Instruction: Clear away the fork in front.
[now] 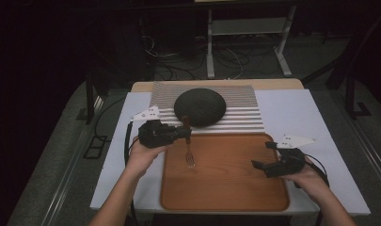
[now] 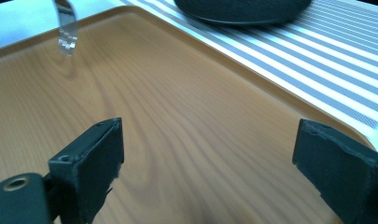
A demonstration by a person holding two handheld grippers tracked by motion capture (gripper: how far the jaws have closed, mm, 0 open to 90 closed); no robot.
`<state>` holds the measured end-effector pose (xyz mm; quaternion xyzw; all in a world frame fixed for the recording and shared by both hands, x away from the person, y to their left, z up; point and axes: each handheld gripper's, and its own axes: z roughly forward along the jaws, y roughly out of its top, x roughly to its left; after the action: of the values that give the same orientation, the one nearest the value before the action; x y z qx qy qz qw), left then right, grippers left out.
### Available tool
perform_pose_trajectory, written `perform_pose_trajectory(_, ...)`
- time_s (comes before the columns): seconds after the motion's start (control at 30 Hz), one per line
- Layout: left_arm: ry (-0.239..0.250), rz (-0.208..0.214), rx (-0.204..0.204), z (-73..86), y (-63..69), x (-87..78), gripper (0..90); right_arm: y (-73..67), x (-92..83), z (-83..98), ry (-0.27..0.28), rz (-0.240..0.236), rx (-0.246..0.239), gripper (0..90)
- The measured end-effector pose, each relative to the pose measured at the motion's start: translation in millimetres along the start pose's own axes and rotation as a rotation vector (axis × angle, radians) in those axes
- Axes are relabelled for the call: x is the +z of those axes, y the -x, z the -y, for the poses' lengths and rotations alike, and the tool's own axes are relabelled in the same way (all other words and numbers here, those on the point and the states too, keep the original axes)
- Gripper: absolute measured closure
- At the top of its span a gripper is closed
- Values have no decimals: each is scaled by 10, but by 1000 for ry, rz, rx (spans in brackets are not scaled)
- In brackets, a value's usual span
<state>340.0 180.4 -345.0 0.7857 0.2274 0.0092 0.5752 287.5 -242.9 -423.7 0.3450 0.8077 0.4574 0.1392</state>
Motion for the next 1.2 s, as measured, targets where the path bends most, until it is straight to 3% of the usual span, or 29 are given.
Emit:
perform_pose_trajectory(0.13, -11, 12, -11, 53, 10, -104, 801, 49, -100, 109, 24, 27, 23, 82)
perform_pose_trajectory(0.27, -17, 46, -48, 106, 35, -232, 801, 80, -178, 206, 25, 48, 40, 82)
perform_pose_trajectory(0.47, -41, 63, -64, 187, 133, -394, 801, 94, -178, 238, 13, 63, 34, 82)
perform_pose_trajectory(0.67, -85, 88, -78, 279, 121, -370, 799, 95, -170, 216, 23, 63, 35, 82)
perform_pose_trajectory(0.9, -92, 58, -85, 327, 33, -322, 792, 118, -165, 226, 14, 66, 37, 82)
perform_pose_trajectory(1.07, -94, 11, -55, 350, -23, -265, 770, 128, -174, 219, 20, 69, 38, 82)
perform_pose_trajectory(1.2, -104, -30, -59, 385, -114, -205, 742, 127, -156, 219, 15, 68, 34, 83)
